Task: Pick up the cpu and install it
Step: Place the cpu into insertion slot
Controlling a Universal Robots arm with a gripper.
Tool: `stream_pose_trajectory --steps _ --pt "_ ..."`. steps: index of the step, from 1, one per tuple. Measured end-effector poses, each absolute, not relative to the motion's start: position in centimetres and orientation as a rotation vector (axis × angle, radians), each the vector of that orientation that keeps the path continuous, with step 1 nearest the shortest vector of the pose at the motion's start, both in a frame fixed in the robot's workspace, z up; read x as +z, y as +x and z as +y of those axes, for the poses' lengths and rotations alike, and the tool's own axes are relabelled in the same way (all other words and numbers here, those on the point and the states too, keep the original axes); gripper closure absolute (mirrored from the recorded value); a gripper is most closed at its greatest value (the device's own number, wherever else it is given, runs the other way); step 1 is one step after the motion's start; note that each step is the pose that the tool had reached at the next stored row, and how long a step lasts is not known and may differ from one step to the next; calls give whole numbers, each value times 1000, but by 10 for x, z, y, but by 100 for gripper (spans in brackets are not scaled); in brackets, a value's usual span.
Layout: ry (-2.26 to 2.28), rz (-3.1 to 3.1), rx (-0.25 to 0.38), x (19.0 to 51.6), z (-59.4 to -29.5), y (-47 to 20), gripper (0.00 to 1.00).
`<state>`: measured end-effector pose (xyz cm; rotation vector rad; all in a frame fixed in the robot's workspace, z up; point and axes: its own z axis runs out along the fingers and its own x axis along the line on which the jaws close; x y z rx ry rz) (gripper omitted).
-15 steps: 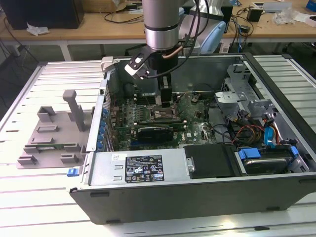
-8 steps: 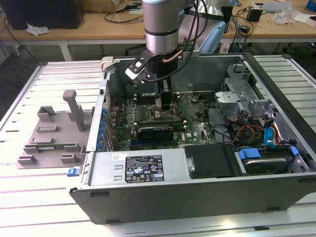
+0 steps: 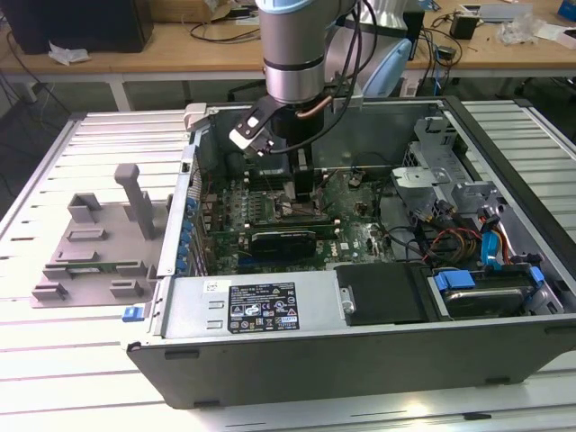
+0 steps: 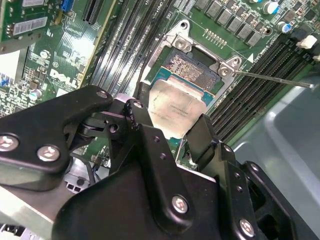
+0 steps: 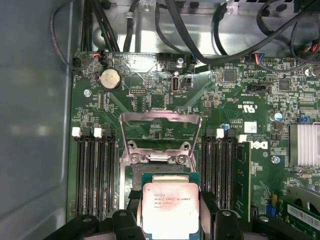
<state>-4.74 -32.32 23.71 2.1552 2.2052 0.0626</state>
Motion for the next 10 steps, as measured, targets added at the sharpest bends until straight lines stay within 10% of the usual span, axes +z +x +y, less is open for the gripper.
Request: stream_pose_trajectory --steps 10 --pt "2135 2205 72 227 -315 -47 45"
